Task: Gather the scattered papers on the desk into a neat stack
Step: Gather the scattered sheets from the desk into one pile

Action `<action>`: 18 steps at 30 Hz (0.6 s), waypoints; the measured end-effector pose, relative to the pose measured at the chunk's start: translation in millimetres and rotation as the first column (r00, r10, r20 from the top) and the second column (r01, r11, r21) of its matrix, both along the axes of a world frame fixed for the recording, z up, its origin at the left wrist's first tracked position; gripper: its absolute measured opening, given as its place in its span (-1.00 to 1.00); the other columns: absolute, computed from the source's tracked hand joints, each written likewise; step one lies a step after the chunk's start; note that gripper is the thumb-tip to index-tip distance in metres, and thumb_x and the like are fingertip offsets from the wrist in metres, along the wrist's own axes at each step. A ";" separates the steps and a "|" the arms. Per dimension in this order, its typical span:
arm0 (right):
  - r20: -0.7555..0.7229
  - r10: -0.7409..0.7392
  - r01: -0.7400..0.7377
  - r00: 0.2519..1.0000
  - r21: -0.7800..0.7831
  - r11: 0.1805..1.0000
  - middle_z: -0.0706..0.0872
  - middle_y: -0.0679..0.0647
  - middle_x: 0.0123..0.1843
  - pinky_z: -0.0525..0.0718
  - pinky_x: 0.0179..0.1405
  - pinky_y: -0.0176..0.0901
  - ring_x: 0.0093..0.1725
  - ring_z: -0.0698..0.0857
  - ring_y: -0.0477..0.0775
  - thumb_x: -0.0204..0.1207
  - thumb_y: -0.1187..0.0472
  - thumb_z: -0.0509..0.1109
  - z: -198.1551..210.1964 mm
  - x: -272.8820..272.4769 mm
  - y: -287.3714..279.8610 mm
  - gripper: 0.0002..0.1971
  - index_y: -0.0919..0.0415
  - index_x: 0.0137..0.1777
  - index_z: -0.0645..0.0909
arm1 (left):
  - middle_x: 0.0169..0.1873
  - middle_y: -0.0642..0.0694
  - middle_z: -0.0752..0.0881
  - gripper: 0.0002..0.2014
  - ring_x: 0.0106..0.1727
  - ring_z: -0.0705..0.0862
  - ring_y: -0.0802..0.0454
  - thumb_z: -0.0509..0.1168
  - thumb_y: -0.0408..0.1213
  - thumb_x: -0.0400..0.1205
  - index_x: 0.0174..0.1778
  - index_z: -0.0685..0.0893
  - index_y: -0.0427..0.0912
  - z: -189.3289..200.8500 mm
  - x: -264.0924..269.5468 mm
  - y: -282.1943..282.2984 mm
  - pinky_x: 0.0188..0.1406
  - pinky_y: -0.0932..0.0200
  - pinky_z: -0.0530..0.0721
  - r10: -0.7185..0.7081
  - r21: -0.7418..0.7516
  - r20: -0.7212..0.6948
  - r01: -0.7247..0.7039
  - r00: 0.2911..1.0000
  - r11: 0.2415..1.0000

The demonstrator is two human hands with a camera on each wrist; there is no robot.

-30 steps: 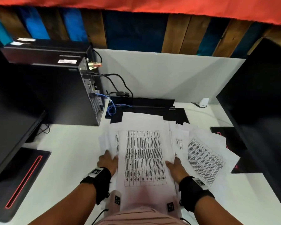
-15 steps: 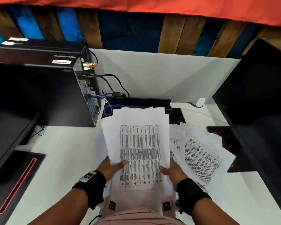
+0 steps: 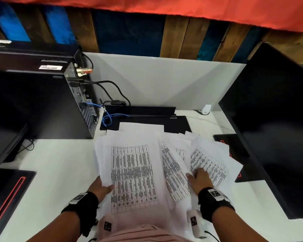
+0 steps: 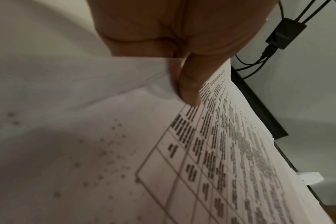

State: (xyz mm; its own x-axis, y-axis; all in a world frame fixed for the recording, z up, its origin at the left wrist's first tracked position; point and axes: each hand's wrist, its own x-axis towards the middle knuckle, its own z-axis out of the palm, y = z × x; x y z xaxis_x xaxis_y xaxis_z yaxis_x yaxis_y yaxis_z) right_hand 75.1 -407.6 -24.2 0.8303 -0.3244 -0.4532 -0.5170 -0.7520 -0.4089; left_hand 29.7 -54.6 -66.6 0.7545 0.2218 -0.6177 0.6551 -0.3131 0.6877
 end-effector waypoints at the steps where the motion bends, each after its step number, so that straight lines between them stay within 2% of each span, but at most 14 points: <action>1: 0.021 -0.007 0.005 1.000 0.091 0.996 0.66 0.29 0.16 0.57 -0.07 -0.07 -0.06 0.64 0.20 0.62 0.08 0.28 -0.3 -1.7 6.6 -0.70 0.27 0.22 0.45 | 0.48 -0.29 0.45 -0.36 0.52 0.42 -0.25 0.37 -0.38 0.57 0.54 0.27 -0.40 0.1 1.6 -1.9 0.49 0.01 0.33 0.001 0.003 -0.011 -0.001 1.000 1.000; 3: 0.041 -0.026 0.017 0.999 0.204 0.979 0.67 0.28 0.03 0.49 -0.23 -0.16 -0.22 0.59 0.12 0.68 0.19 0.17 -2.8 -5.1 23.5 -0.89 0.24 0.06 0.38 | 0.50 -0.35 0.43 -0.41 0.52 0.40 -0.26 0.32 -0.36 0.61 0.52 0.28 -0.44 2.0 4.6 -5.5 0.47 0.02 0.34 0.012 0.015 -0.042 -0.011 0.999 1.000; 5: 0.028 -0.008 0.000 1.000 0.290 0.957 0.64 0.23 0.03 0.46 -0.31 -0.22 -0.19 0.59 0.09 0.69 0.23 0.15 -3.4 -8.4 39.4 -0.92 0.24 0.07 0.38 | 0.51 -0.38 0.41 -0.44 0.53 0.39 -0.27 0.28 -0.33 0.64 0.51 0.27 -0.47 2.2 8.1 -7.2 0.46 0.03 0.35 0.021 0.035 -0.087 -0.018 0.996 0.999; 7: 0.037 0.002 -0.014 0.999 0.326 0.945 0.66 0.15 0.05 0.57 -0.19 -0.20 -0.08 0.62 0.10 0.65 0.27 0.22 -3.5 -9.8 47.6 -0.84 0.27 0.17 0.50 | 0.46 -0.42 0.46 -0.48 0.48 0.44 -0.30 0.27 -0.33 0.63 0.46 0.32 -0.49 0.2 9.4 -6.1 0.48 -0.01 0.38 0.033 0.059 -0.097 -0.028 0.995 0.998; 9: 0.127 -0.027 -0.007 0.992 0.258 0.966 0.73 0.15 0.03 0.68 -0.06 -0.10 -0.06 0.68 0.16 0.59 0.30 0.27 8.8 -6.4 46.8 -0.77 0.29 0.21 0.57 | 0.43 -0.47 0.48 -0.50 0.45 0.46 -0.33 0.28 -0.35 0.62 0.43 0.36 -0.52 -0.5 8.4 -3.6 0.48 -0.08 0.40 0.039 0.086 -0.093 -0.031 0.995 0.996; 12: 0.342 -0.018 0.007 0.940 0.031 0.999 0.76 0.27 -0.09 0.65 -0.16 -0.09 -0.12 0.73 0.28 0.57 0.32 0.25 51.7 3.6 38.4 -0.76 0.27 0.19 0.61 | 0.57 -0.41 0.30 -0.39 0.59 0.31 -0.27 0.26 -0.35 0.64 0.56 0.19 -0.46 1.6 5.8 -2.7 0.53 0.00 0.28 0.021 0.101 -0.108 -0.010 0.994 0.995; 14: 0.504 -0.028 0.054 0.863 -0.036 0.998 0.77 0.33 0.04 0.66 -0.04 0.01 0.01 0.74 0.36 0.56 0.34 0.25 87.9 9.6 34.8 -0.68 0.24 0.29 0.58 | 0.63 -0.35 0.19 -0.34 0.64 0.21 -0.22 0.23 -0.37 0.65 0.61 0.07 -0.41 3.8 5.8 -3.9 0.57 0.03 0.20 0.019 0.063 -0.088 -0.014 0.996 0.998; 16: 0.690 -0.067 0.115 0.720 -0.023 0.993 0.74 0.33 0.13 0.62 0.03 0.01 0.09 0.72 0.37 0.53 0.38 0.26 123.0 12.5 34.0 -0.64 0.25 0.33 0.57 | 0.64 -0.33 0.16 -0.34 0.65 0.19 -0.21 0.20 -0.39 0.67 0.62 0.04 -0.40 8.8 4.5 -4.8 0.58 0.03 0.19 0.002 0.033 -0.071 0.000 0.997 0.999; 18: 0.820 -0.111 0.136 0.561 0.041 0.990 0.74 0.28 0.09 0.59 0.01 -0.06 0.04 0.70 0.30 0.55 0.37 0.24 152.0 13.3 34.2 -0.68 0.24 0.28 0.58 | 0.65 -0.33 0.14 -0.34 0.66 0.17 -0.20 0.19 -0.39 0.67 0.63 0.01 -0.38 9.4 3.8 -4.2 0.59 0.04 0.17 -0.010 0.018 -0.059 0.011 0.998 1.000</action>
